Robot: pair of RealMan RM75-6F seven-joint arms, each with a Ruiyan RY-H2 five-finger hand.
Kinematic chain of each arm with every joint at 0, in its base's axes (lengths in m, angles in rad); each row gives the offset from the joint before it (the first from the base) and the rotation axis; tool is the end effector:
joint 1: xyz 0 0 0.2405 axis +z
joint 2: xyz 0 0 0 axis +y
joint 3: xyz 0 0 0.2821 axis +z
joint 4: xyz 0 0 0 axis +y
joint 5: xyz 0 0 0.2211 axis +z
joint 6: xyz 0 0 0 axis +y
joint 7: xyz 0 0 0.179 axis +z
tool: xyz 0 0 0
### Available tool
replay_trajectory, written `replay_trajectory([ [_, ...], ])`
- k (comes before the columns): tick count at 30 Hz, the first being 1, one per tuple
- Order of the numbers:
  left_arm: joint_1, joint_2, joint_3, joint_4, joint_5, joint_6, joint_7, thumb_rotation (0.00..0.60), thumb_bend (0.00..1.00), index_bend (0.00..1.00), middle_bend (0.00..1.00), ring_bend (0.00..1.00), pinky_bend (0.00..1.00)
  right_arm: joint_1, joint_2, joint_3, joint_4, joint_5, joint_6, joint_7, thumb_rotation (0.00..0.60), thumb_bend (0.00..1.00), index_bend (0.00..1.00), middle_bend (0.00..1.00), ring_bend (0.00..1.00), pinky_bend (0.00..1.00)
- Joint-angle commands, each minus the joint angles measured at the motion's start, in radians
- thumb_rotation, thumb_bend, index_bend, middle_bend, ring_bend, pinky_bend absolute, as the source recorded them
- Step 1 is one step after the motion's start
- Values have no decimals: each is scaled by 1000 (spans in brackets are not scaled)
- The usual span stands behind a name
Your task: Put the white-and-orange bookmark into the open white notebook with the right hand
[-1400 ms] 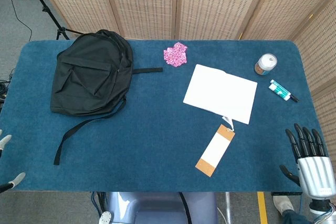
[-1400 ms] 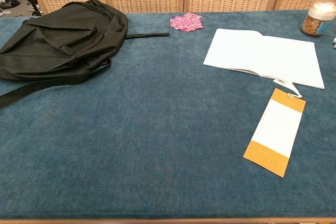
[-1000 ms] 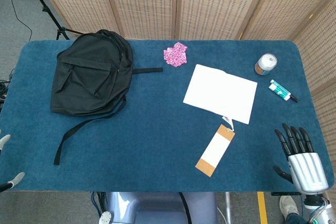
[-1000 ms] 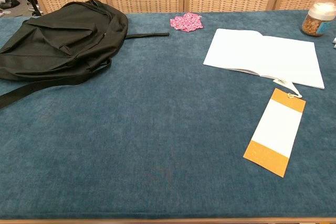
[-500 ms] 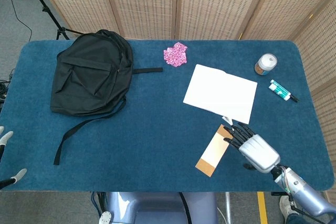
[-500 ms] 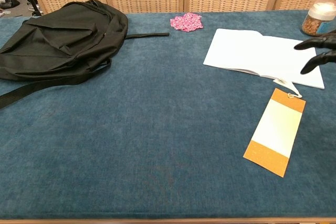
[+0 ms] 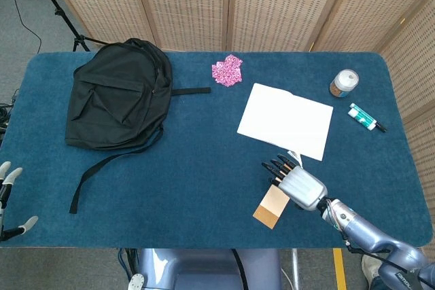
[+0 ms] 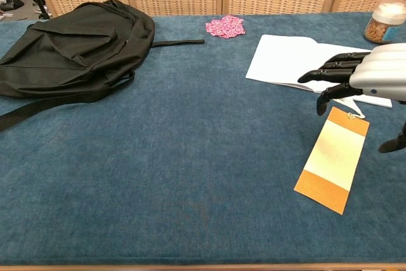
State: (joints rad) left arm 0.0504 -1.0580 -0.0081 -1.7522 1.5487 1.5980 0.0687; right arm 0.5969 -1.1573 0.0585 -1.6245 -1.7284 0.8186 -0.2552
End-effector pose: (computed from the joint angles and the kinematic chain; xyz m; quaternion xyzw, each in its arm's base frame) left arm -0.3279 0.1643 0.1770 -0.5661 -0.3995 -0.3807 0.6124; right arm -0.2114 -0.3236 0.0327 0.8886 -0.1746 0.2531 0.3404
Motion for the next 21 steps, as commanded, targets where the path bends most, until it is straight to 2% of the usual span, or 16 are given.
replay_trajectory([
  [1, 0, 1, 0, 1, 0, 0, -2, 600, 0, 0, 0, 0, 0, 14, -27, 5, 19, 25, -6, -7, 600, 39, 283, 0, 0, 0],
  [9, -5, 0, 0, 0, -7, -9, 3, 600, 0, 0, 0, 0, 0, 34, -74, -29, 95, 16, 12, 33, 600, 0, 322, 0, 0, 0],
  [21, -13, -7, -1, -4, -18, -23, 24, 600, 0, 0, 0, 0, 0, 43, -169, -125, 294, -85, 110, 178, 600, 0, 323, 0, 0, 0],
])
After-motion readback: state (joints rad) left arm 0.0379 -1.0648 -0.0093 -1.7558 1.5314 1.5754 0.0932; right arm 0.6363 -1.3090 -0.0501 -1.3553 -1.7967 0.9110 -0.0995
